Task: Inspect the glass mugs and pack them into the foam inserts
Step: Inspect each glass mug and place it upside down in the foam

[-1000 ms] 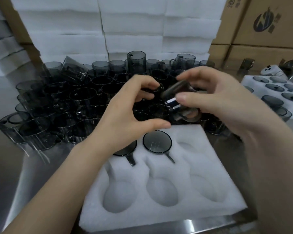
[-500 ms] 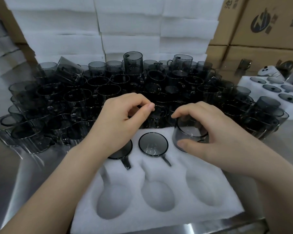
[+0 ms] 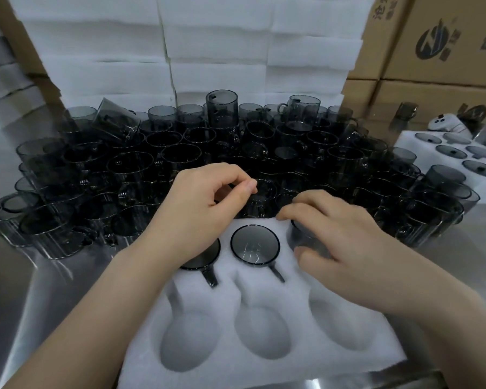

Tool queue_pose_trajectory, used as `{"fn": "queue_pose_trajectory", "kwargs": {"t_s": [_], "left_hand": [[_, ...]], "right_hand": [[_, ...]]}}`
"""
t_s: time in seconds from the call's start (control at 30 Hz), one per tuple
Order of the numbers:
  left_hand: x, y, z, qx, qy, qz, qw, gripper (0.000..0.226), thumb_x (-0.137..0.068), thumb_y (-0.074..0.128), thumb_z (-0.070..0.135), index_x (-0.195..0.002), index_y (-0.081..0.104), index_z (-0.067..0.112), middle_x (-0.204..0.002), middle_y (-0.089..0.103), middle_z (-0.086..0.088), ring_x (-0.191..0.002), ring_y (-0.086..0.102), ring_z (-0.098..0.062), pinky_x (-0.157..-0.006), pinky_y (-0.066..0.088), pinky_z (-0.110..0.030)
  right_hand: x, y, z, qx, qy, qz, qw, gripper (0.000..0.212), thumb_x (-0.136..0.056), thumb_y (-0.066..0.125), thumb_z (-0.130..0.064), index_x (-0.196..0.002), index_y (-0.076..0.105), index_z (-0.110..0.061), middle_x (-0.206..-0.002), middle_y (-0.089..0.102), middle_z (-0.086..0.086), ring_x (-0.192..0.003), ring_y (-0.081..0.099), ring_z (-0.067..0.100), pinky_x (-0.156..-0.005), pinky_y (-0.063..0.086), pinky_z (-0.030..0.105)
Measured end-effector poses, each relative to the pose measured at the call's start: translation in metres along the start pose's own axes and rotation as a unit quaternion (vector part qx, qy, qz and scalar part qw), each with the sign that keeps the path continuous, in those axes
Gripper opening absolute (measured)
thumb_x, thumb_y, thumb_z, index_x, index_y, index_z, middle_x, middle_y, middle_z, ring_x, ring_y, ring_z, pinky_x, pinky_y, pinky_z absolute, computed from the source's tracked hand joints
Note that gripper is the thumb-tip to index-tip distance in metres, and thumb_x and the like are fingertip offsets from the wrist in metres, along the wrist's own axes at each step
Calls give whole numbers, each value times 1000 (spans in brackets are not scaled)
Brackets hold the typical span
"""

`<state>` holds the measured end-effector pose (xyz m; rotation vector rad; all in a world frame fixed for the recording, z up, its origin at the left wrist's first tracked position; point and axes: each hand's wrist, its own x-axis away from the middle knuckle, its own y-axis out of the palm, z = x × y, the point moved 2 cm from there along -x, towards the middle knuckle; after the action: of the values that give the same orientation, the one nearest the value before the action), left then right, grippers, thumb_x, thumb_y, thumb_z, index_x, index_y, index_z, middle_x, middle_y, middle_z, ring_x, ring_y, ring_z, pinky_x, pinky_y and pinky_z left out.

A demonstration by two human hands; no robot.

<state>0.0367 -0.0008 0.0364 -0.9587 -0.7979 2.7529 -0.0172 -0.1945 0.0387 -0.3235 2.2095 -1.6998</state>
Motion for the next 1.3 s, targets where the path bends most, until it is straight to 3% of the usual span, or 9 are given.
{"fn": "queue_pose_trajectory", "kwargs": {"t_s": [0.2,0.43,0.63,0.77,0.9,0.97,1.03,1.13,1.3], "left_hand": [[0,1,0,-4,-4,-9,1000,21,-90,53,34,-85,71,24,-79,69,4,-76,67,-17,-71,52,-39],[0,1,0,-6,-7,-16,1000,22,-90,54,34,-85,71,23,-78,69,5,-75,67,-17,-70,53,-40],[0,2,0,-7,-10,-23,1000,24,-90,53,34,-86,72,21,-77,69,6,-76,66,-17,-71,52,-38],[-1,2,0,-8,-9,-23,1000,24,-90,53,33,-85,73,20,-77,69,5,-75,66,-16,-71,52,-37],[0,2,-1,-1,-12,-21,1000,23,-90,54,33,-84,72,21,-77,70,4,-74,67,-16,-72,54,-42],[0,2,-1,2,-12,-20,1000,22,-90,54,32,-83,72,22,-77,70,5,-73,67,-16,-71,54,-42],[0,2,-1,3,-14,-18,1000,20,-89,54,33,-83,71,24,-77,70,5,-73,67,-17,-71,54,-41],[0,2,-1,4,-15,-22,1000,23,-90,53,34,-84,72,22,-77,70,4,-73,67,-17,-71,54,-43],[0,1,-3,-4,-15,-26,1000,24,-90,52,35,-84,72,21,-76,70,4,-73,67,-17,-72,54,-44]], "right_hand": [[-1,1,1,42,-17,-42,998,53,-85,31,-40,-137,38,-43,-130,38,-18,-117,40,7,-102,34,32],[0,2,7,88,-61,-74,991,68,-84,2,-58,-150,13,-44,-152,17,-22,-140,12,-2,-114,16,26],[1,4,17,54,-98,-76,991,64,-90,13,-52,-152,15,-38,-152,20,-20,-140,11,-5,-115,9,20],[-1,6,22,41,-120,-68,990,63,-91,15,-51,-152,16,-37,-154,21,-21,-142,8,-7,-120,10,31],[-4,4,28,-35,-159,-59,985,51,-98,26,-42,-147,33,-29,-149,33,-17,-143,12,-7,-122,2,30],[-4,4,31,-95,-172,-35,980,41,-101,41,-32,-141,44,-25,-145,42,-12,-142,23,-3,-121,8,29],[-4,3,34,-145,-172,-5,974,36,-97,48,-24,-132,53,-20,-139,50,-8,-135,39,3,-117,24,30],[-5,0,33,-205,-162,-1,965,34,-94,51,-23,-127,59,-18,-128,56,-4,-122,53,14,-99,44,28],[-10,-9,34,-285,-136,-42,948,33,-90,55,-27,-121,63,-21,-122,56,-7,-122,51,17,-100,40,21]]}}
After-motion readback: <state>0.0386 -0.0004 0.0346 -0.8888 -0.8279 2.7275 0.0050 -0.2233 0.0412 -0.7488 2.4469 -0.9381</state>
